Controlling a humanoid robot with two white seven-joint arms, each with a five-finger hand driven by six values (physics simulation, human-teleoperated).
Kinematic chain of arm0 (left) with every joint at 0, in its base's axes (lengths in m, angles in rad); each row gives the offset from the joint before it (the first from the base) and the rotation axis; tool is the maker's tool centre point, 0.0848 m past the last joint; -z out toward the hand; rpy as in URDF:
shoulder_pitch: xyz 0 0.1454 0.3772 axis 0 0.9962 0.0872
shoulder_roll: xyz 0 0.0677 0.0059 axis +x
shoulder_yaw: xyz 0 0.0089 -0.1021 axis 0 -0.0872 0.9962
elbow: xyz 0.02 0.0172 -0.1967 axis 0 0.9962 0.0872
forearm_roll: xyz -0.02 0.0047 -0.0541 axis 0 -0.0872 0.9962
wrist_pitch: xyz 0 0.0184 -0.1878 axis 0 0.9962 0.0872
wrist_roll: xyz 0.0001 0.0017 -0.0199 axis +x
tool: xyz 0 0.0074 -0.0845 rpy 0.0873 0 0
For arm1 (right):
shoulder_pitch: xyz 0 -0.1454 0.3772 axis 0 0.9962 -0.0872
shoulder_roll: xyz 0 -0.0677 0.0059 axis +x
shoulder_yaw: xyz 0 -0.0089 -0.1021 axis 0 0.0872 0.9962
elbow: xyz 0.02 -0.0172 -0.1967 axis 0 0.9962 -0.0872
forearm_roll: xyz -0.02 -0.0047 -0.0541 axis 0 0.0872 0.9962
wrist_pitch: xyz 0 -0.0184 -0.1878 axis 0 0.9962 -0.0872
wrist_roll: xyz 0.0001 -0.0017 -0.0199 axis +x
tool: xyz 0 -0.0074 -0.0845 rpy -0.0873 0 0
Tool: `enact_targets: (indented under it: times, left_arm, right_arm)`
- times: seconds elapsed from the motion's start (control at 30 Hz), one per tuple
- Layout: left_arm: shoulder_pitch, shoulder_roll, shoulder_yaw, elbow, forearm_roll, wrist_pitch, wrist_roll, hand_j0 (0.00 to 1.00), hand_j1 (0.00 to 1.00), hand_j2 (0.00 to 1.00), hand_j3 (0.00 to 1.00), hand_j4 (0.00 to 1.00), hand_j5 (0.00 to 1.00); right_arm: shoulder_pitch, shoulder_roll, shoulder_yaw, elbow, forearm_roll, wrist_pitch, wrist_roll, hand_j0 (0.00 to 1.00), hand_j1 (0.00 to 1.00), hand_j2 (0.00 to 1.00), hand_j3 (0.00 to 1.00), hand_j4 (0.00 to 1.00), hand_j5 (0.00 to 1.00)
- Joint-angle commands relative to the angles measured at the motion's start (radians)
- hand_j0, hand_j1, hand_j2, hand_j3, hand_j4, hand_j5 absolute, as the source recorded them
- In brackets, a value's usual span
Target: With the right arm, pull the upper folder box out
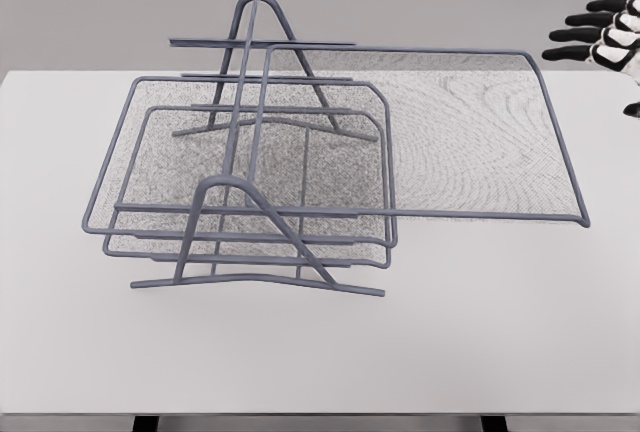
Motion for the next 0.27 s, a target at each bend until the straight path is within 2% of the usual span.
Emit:
enact_targets:
  times: [0.0, 0.07, 0.23]
  left_arm:
    - [0.0, 0.0, 0.0, 0.001, 0.0, 0.0, 0.0, 1.0, 1.0, 1.0, 1.0, 1.0, 1.0]
    - [0.0, 0.0, 0.0, 0.0, 0.0, 0.0, 0.0, 1.0, 1.0, 1.0, 1.0, 1.0, 1.0]
    - [0.0, 0.0, 0.0, 0.0, 0.0, 0.0, 0.0, 1.0, 1.0, 1.0, 1.0, 1.0, 1.0]
  right_arm:
    - [0.0, 0.044, 0.015, -0.004, 0.007, 0.001, 0.0, 1.0, 1.0, 1.0, 1.0, 1.0, 1.0]
    - [0.002, 0.063, 0.02, -0.004, 0.009, 0.001, 0.0, 1.0, 1.0, 1.0, 1.0, 1.0, 1.0]
    - [0.002, 0.062, 0.028, -0.004, 0.015, 0.001, 0.002, 1.0, 1.0, 1.0, 1.0, 1.0, 1.0]
